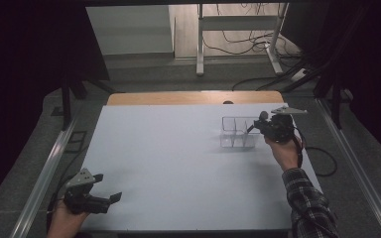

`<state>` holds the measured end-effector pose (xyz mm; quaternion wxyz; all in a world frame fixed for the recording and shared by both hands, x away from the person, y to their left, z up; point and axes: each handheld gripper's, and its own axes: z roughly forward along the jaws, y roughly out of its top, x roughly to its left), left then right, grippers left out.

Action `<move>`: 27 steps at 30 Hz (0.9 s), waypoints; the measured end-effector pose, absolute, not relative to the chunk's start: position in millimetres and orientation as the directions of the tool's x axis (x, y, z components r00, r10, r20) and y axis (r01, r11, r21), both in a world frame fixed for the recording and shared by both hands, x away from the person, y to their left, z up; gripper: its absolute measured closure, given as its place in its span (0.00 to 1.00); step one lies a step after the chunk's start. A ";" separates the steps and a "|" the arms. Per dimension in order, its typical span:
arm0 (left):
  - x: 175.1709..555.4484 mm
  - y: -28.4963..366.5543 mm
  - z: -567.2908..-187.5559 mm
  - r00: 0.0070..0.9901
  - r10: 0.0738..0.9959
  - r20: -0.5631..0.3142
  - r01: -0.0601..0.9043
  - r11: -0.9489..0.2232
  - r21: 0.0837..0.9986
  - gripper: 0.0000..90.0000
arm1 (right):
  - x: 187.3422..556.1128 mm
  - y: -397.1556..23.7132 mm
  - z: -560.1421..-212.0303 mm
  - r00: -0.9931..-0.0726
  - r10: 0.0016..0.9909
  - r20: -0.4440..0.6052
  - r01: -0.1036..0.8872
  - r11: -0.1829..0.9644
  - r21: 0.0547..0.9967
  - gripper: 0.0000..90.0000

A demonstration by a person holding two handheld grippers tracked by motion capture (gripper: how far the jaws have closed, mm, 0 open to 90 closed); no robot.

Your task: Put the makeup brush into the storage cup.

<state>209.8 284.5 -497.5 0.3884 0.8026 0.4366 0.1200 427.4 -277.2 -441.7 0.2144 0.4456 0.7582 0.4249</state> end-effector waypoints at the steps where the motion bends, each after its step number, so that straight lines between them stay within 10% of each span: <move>1: 209.8 284.5 -497.5 0.590 0.794 -0.146 0.608 -0.318 0.728 0.02 | 427.6 -276.7 -442.7 -0.512 0.857 0.051 0.494 0.245 0.834 0.85; 9: 209.9 284.4 -497.7 0.591 0.793 -0.147 0.608 -0.318 0.727 0.02 | 429.0 -274.4 -447.6 -0.510 0.859 0.046 0.516 0.262 0.816 0.84; 27: 209.6 284.4 -497.4 0.590 0.794 -0.146 0.608 -0.317 0.728 0.02 | 427.7 -273.2 -447.2 -0.498 0.866 0.032 0.523 0.271 0.808 0.36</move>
